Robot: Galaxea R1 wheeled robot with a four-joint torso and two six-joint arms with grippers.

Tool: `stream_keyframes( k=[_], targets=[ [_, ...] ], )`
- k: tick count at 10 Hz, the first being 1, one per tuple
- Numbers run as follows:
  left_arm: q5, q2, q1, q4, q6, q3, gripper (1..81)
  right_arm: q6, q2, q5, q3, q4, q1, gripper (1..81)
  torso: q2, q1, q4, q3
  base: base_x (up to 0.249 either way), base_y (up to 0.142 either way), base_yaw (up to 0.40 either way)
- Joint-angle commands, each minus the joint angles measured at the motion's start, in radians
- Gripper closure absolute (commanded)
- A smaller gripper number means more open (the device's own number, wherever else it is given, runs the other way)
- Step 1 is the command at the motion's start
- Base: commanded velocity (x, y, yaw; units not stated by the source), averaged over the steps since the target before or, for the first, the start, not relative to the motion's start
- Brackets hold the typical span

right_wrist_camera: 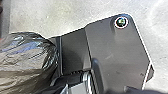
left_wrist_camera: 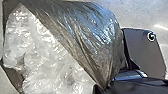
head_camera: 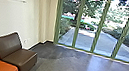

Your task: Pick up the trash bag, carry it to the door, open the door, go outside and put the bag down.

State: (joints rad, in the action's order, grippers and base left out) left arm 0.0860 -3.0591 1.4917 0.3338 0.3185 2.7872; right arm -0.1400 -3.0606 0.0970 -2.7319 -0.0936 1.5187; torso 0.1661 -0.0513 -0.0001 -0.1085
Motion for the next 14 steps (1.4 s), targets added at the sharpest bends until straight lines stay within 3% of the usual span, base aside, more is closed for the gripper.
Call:
stream_keyframes(
  k=[1,14],
  targets=[
    [-0.052,-0.003,-0.054,-0.002,0.008,0.003,81.1,0.0,-0.005,-0.051,0.0,-0.006,-0.047,1.0,0.0,0.0,0.0,0.0,0.0,0.0,-0.247],
    [-0.054,-0.003,-0.054,-0.004,0.008,0.006,81.1,0.002,-0.013,-0.051,0.002,-0.003,-0.047,1.0,0.0,0.0,0.0,0.0,0.0,0.0,-0.261]
  ],
)
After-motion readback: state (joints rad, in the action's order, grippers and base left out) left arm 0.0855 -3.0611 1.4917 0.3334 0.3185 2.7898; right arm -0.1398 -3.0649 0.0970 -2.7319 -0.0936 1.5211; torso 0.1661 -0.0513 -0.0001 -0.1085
